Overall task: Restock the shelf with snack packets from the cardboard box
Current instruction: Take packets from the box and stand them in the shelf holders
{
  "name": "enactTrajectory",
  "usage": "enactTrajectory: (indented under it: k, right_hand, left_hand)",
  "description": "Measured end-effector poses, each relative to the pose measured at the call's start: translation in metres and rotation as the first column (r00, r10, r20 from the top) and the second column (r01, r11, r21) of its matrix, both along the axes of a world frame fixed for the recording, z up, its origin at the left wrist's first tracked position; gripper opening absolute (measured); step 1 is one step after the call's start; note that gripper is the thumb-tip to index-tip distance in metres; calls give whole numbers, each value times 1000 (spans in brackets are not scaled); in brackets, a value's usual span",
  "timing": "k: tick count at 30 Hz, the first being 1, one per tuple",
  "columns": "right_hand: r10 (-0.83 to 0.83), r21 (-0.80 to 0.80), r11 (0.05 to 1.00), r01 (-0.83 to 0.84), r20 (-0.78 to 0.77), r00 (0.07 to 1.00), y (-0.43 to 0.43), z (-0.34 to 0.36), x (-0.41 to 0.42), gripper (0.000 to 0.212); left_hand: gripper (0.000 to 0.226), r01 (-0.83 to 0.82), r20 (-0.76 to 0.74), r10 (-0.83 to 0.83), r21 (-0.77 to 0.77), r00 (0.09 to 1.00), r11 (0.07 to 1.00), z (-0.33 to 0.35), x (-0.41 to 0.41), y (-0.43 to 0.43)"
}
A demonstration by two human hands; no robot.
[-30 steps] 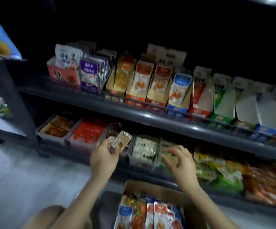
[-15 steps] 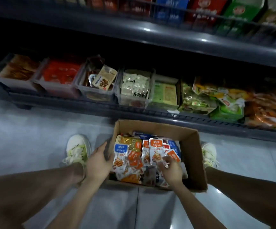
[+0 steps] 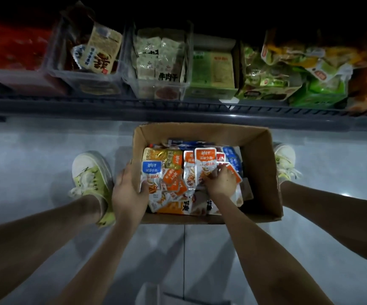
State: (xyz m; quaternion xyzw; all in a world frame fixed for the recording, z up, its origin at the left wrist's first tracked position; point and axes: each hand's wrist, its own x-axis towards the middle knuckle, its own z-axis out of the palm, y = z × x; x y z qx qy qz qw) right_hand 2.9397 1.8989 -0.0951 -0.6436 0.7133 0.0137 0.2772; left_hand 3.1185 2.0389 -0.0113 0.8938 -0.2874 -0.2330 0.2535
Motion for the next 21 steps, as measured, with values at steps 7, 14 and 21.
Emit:
enactTrajectory:
  k: [7,14,21]
  right_hand:
    - [-619,575,765,290,534,575,8,52,-25,9]
    - [-677,784,616,-83,579,454,50,102,-12,16]
    - [-464,560,825,76,595,656,33,77,-7,13]
  left_hand:
    - [47,17,116,-15,-22,993,1000,18,7,-3]
    - [49,-52,-405,-19,-162,914,985,47,-43,-24]
    - [51,-223,-414,101,-259,905,940,45,-38,-16]
